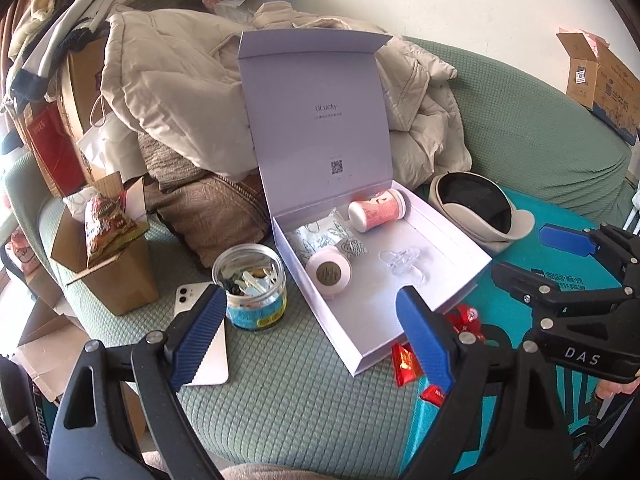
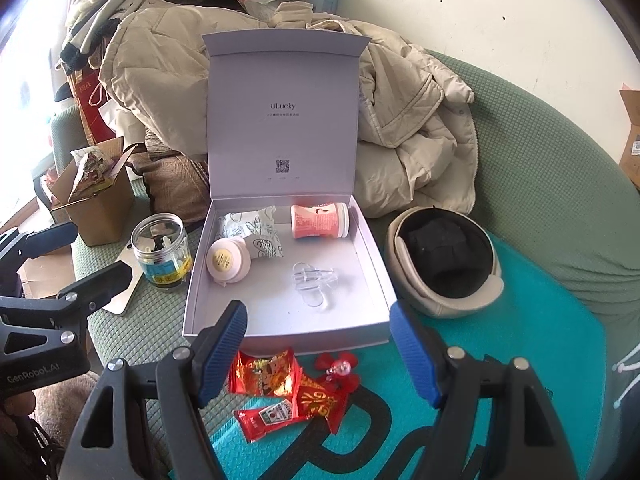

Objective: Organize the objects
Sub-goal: 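Withdraw both tools from the box toward the red snack packets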

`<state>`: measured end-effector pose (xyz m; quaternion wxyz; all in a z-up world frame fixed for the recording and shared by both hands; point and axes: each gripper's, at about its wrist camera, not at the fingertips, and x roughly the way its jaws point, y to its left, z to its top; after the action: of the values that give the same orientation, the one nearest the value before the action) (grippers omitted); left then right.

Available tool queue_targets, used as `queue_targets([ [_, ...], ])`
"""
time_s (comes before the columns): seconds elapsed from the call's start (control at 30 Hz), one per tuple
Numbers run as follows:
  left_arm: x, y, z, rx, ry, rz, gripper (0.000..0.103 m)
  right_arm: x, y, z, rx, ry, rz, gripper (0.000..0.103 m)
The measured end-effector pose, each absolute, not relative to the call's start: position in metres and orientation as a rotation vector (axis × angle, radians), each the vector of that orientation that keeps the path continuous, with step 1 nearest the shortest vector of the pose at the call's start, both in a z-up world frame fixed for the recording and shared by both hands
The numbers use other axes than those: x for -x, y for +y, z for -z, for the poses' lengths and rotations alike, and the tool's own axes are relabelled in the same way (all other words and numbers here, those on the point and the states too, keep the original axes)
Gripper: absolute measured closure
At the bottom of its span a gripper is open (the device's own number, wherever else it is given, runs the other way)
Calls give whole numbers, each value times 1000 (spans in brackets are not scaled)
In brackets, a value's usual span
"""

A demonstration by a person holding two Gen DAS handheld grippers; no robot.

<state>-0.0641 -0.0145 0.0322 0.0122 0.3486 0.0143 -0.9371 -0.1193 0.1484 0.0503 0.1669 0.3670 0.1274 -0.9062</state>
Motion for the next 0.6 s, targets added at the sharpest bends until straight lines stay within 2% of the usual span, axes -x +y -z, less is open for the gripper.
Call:
queue_targets([
  [0.6,46,16,16,-1267,166,2893,17,104,190,7,-1192,333,2524,28],
])
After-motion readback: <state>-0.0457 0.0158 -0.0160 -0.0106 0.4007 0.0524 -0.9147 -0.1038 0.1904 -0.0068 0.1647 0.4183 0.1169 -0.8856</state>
